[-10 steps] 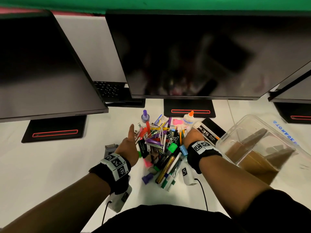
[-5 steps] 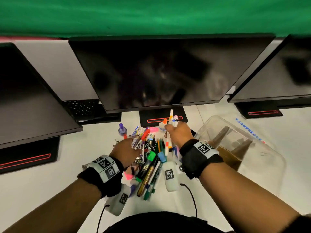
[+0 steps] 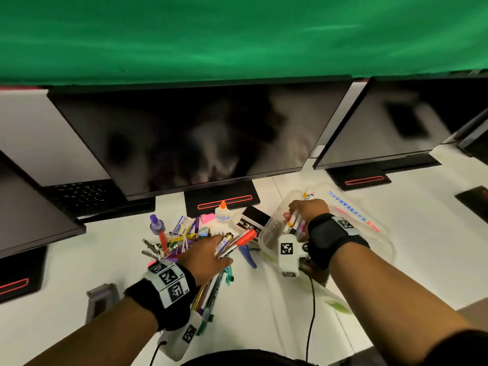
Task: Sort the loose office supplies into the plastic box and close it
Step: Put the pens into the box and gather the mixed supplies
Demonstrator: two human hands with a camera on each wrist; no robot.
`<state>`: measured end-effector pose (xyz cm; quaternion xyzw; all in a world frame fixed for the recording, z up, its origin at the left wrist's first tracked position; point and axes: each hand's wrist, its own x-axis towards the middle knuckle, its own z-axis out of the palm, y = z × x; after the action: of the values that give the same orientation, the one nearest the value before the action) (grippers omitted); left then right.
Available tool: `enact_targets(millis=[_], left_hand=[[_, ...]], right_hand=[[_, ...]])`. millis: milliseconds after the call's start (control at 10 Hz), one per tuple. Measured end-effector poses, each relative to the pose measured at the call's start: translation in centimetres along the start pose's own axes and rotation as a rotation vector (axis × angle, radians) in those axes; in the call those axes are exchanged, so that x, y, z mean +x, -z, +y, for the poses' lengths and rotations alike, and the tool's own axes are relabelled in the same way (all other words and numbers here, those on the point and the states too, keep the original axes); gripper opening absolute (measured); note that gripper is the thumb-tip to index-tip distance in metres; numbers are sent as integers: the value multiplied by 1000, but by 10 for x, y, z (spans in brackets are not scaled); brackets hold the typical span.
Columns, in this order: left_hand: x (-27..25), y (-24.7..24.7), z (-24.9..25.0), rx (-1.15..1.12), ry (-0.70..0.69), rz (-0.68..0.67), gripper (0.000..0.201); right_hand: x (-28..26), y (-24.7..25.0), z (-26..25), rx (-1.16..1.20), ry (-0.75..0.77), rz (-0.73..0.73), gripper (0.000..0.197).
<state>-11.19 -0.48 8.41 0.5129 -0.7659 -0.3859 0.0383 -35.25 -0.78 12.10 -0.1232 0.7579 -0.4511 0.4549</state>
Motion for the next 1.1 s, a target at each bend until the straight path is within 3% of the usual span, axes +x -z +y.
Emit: enact_targets(millis=[100, 200, 300, 500, 600, 700, 800, 900, 1000, 1100], left_hand=[[-2, -4, 1, 4, -10, -12, 34], [-3, -5, 1, -28, -15, -9, 32], [-4, -3, 2, -51, -4, 11, 32], [0, 2, 8, -73, 14, -24, 22], [3, 3, 15, -23, -18, -25, 8], [7, 3, 30, 21, -40, -45, 6], [14, 0, 53, -22, -61, -85, 18], [25, -7, 75, -8, -110, -109, 16], [37, -20, 90, -31, -92, -86, 12], [44, -36, 96, -35, -81, -75, 29]], right_hand=[[6, -2, -2, -227, 17, -18, 36], [0, -7, -1, -485, 13, 0, 50], [31, -14, 11, -825, 66, -105, 49], [-4, 1, 6, -664, 186, -120, 33], [-28, 29, 20, -839, 398, -214, 27], [-53, 67, 42, -1144, 613, -344, 27], [-56, 93, 77, -1335, 627, -417, 42], [-54, 102, 108, -1477, 631, -387, 51], [-53, 96, 124, -1385, 723, -381, 43], [-57, 91, 131, -1297, 765, -404, 44]])
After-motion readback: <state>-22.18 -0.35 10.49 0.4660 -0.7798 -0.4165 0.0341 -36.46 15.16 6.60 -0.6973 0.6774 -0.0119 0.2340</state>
